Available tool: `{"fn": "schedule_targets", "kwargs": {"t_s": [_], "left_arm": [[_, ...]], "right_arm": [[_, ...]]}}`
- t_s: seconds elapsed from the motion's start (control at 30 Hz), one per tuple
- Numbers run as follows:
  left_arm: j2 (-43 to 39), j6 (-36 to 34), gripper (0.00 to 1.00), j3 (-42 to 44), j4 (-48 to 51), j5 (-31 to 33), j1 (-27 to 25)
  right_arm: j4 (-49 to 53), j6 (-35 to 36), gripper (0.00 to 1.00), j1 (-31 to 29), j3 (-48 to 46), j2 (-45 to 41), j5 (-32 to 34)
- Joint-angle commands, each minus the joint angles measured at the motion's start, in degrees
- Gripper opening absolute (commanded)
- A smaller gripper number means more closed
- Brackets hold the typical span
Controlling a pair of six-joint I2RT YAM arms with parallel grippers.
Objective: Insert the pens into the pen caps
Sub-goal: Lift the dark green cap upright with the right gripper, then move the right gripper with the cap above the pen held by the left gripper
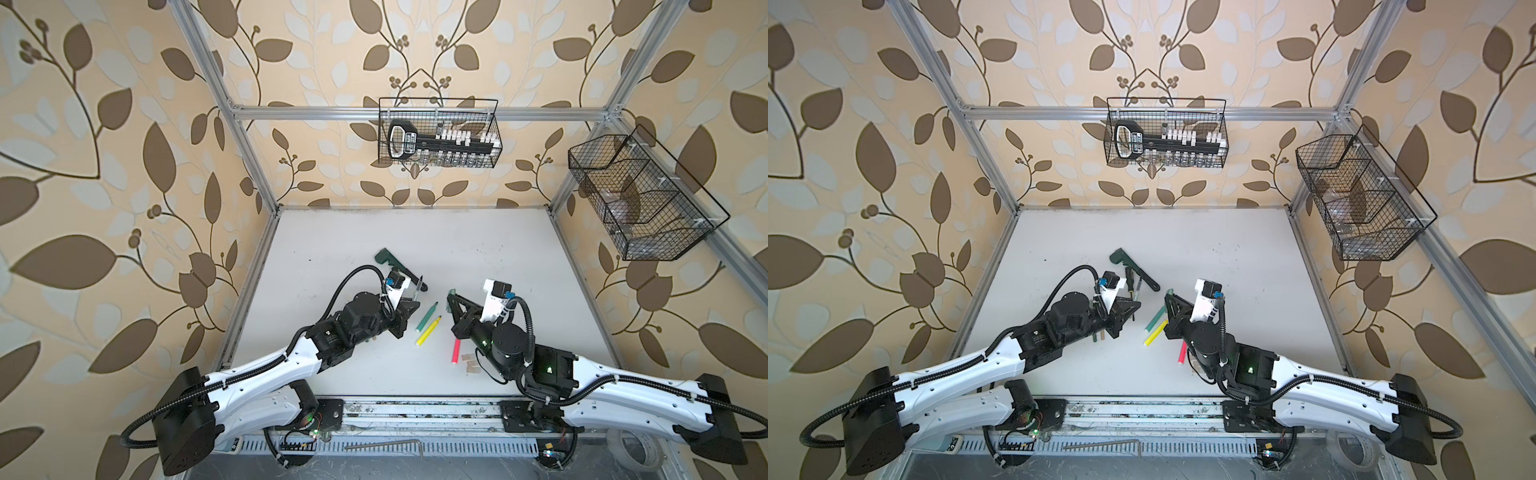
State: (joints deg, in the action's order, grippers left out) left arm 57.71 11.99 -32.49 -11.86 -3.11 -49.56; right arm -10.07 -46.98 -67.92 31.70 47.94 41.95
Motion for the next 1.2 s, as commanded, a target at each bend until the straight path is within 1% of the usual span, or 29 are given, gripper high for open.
{"fn": "schedule_targets", "kwargs": {"t_s": [0.0,0.1,0.17,0.23,0.33,0.37,0.4,0.43,0.47,0.53,0.6,0.7,0.77,0.83,0.9,0.97,1.17], "left_arm": [[-0.45,-0.98,0.0,0.15,-2.91,-1.25,-0.45],[-1.01,-0.65,0.0,0.49,-3.02,-0.85,-0.45],[-1.42,-0.64,0.0,0.57,-2.61,0.2,-0.45],[-1.72,-0.98,0.0,0.66,-2.29,1.58,-0.45],[-1.81,-1.27,0.0,0.51,-1.86,2.26,-0.45],[-1.9,-1.27,0.0,0.44,-1.75,2.29,-0.45],[-1.97,-1.18,0.0,0.43,-1.68,2.32,-0.45],[-1.98,-1.05,0.0,0.44,-1.69,2.32,-0.45],[-1.99,-1.01,0.0,0.52,-1.91,2.12,-0.45],[-1.82,-0.7,0.0,0.52,-2.29,1.54,-0.45],[-1.56,-0.63,0.0,0.49,-2.35,1.07,-0.45],[-1.2,-0.74,0.0,0.33,-2.21,0.71,-0.45],[-1.03,-0.93,0.0,0.03,-1.79,0.73,-0.45],[-0.98,-1.22,0.0,-0.08,-1.66,0.93,-0.45],[-0.85,-1.33,0.0,-0.11,-1.85,1.19,-0.45],[-0.94,-1.6,0.0,-0.18,-1.64,1.4,-0.49],[-0.77,-1.88,0.0,-0.07,-1.85,1.05,-0.45]], "right_arm": [[-9.94,3.91,0.0,0.01,0.42,0.83,-0.73],[-12.66,8.9,0.0,1.63,4.05,0.63,-1.29],[-12.44,10.28,0.0,3.75,7.76,0.41,-2.36],[-13.47,10.91,0.0,7.42,10.28,-0.18,-6.27],[-13.55,12.05,0.0,11.14,10.46,-0.23,-10.71],[-12.53,11.82,0.0,11.92,9.99,0.12,-10.61],[-10.78,10.17,0.0,13.28,9.57,0.52,-10.54],[-8.69,7.53,0.0,15.32,8.93,1.14,-12.03],[-8.02,5.65,0.0,17.47,8.08,1.55,-15.09],[-10.59,3.22,0.0,21.97,5.7,2.22,-23.44],[-12.24,3.39,0.0,24.05,5.01,2.57,-28.46],[-10.93,5.7,0.0,24.15,5.35,1.97,-29.74],[-11.86,6.82,0.0,23.95,4.26,1.54,-31.18],[-13.49,7.66,0.0,23.41,2.22,1.09,-31.46],[-16.7,6.71,0.0,23.18,-0.54,0.57,-30.51],[-19.95,6.69,0.0,23.12,-2.16,0.65,-31.1],[-19.92,8.14,0.0,22.75,0.16,4.13,-33.77]]}}
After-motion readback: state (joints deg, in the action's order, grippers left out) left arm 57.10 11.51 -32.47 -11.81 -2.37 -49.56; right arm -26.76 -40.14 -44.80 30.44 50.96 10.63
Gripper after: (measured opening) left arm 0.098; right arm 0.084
